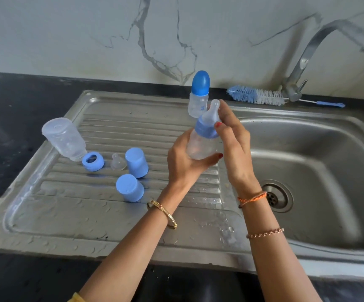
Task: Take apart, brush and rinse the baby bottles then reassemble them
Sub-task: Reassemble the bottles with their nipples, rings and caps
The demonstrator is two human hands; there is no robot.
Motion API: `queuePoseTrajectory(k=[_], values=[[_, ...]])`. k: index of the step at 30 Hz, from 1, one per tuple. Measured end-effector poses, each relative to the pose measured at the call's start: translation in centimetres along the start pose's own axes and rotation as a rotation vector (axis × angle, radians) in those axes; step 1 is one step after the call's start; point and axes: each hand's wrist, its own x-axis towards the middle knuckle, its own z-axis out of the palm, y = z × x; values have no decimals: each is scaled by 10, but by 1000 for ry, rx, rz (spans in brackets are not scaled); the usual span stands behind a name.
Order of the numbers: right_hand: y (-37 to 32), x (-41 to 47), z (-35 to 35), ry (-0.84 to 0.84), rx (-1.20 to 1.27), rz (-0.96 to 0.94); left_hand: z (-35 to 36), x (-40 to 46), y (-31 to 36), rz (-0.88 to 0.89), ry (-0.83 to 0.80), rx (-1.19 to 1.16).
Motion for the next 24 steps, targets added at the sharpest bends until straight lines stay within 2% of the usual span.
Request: queuePoseTrajectory(k=[4,8,10,13,14,15,17,19,20,21,23,24], values=[[4,-12,6,-1,-26,-32,-3,1,4,39,27,73],[7,-12,-3,23,-30,-76,-8,-5,-1,88,-12,33],[4,-5,-15,-95,-22,-67,-10,-6,0,163,-86,12],[-5,7,-27,-365,9,8,-13,-2,1,266,-164,67],[-4,7,-25,-353,19,38,-12,0,2,284,-130,113],[-3,5,-19,-269,25,55,-11,2,3,292,-70,166],[3,-3,-1,-6,-37,69,-8,1,4,318,71,296],[7,-10,5,59,-44,70,-7,-5,5,341,147,364],[5,-10,2,7,-13,50,-11,-6,7,319,88,339],[2,-7,-7,-69,5,8,-17,-6,10,258,-45,267],[-7,2,-26,-245,-6,-100,-30,-3,19,121,-466,114],[-13,5,-31,-352,-4,-134,-34,-2,23,121,-598,82]])
